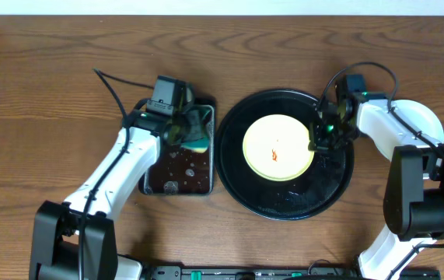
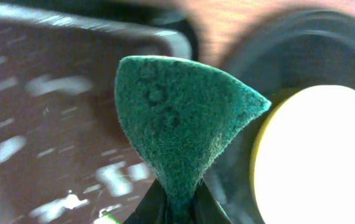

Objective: Clean dirty plates on tray and stack at the side
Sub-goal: 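Scrub the yellow plate with the sponge in the left gripper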

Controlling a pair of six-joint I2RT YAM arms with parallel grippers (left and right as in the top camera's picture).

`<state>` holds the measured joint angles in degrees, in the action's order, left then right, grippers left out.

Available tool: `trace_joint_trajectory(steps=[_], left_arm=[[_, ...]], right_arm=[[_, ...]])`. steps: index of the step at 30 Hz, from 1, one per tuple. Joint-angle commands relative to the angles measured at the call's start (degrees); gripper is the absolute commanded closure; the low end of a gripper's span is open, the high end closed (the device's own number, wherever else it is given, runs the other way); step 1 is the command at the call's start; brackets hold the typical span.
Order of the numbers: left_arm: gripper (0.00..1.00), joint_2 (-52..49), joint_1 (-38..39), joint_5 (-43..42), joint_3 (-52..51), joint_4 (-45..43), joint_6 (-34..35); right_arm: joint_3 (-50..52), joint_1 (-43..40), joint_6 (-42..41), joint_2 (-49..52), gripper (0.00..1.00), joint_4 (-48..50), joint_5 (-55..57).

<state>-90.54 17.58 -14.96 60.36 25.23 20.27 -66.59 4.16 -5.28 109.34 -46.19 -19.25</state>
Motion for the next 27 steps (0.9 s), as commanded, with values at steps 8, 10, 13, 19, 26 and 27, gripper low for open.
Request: trace_joint_trajectory(steps=[8, 10, 13, 19, 26, 27], left_arm=[[0.92, -2.2, 16.5, -4.5, 0.3, -15.7, 2.1], [0.92, -4.2, 19.4, -3.5, 0.3, -19.0, 3.9], [0.92, -8.3, 22.8, -2.4, 0.3, -23.6, 7.7], [0.92, -16.5, 25.5, -2.4, 0.3, -30.5, 14.4], [0.92, -23.3, 24.5, 1.9, 0.3, -26.3, 12.6], [0.92, -23.5, 24.0, 3.2, 0.3, -24.6, 12.6]], right_arm=[[5.8, 1.8, 1.1, -0.7, 0.99, 3.8, -0.1], [5.8, 1.8, 1.1, -0.7, 0.99, 3.7, -0.1], [5.8, 1.8, 1.1, -0.7, 0.99, 3.7, -0.1], [5.8, 1.9, 1.1, -0.7, 0.99, 3.7, -0.1], [5.8, 1.9, 1.1, -0.7, 0.99, 3.7, -0.1], [5.8, 1.9, 1.1, -0.7, 0.99, 3.7, -0.1]])
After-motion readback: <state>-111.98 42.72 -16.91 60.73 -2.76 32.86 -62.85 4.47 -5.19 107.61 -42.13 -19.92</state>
